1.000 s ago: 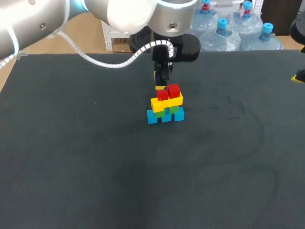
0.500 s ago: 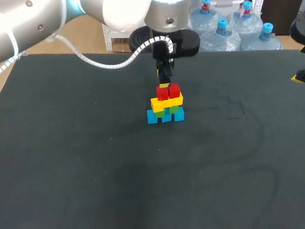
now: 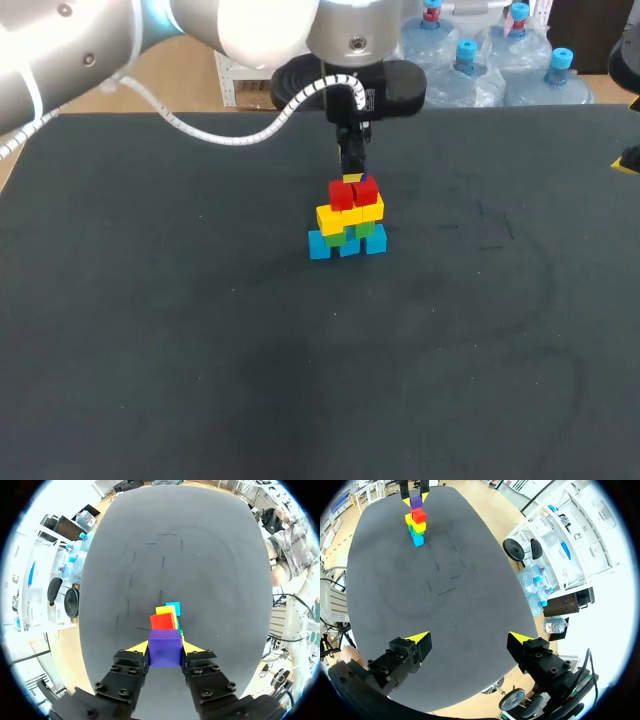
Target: Place the blue cubes, place green cubes on the blue cubes, place the yellow cubes on the green cubes, then place the red cubes on the yellow cubes, and place purple cube on the red cubes.
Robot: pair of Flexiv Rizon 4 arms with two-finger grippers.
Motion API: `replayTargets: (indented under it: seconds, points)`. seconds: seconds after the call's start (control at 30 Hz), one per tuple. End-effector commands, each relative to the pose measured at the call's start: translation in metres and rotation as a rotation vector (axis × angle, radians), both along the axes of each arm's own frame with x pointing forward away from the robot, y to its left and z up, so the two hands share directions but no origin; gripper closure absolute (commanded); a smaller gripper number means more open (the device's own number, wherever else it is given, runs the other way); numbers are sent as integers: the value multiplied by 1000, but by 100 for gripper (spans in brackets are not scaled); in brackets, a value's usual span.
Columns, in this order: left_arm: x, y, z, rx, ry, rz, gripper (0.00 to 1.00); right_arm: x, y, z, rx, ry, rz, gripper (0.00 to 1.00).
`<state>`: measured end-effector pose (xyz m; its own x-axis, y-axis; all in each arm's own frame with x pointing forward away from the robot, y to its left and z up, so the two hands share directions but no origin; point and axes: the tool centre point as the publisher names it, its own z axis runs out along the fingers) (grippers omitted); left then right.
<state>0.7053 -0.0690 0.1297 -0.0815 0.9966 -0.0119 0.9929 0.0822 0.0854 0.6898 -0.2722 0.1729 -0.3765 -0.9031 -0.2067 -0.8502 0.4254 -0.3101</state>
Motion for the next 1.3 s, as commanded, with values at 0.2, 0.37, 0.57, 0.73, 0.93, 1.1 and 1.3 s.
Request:
replayTargets:
  seconds: [0.2, 0.37, 0.57, 0.73, 0.93, 1.1, 1.3]
  points:
    - [0, 1, 0, -5, 7, 1, 100, 0, 0, -1, 0, -2, 0, 0]
    - [-1, -4, 0, -31, 31, -24, 100, 0, 0, -1, 0, -2, 0, 0]
    - [-2, -10, -2, -32, 50, -31, 100, 0, 0, -1, 0, -2, 0, 0]
    - [-1, -10, -7, -23, 74, -25, 100, 0, 0, -1, 0, -2, 0, 0]
    - [1, -13, -9, -19, 88, -33, 100, 0, 0, -1, 0, -2, 0, 0]
    - [2, -14, -15, -38, 99, -39, 100, 0, 0, -1, 0, -2, 0, 0]
    - [1, -12, -17, -43, 104, -27, 100, 0, 0, -1, 0, -2, 0, 0]
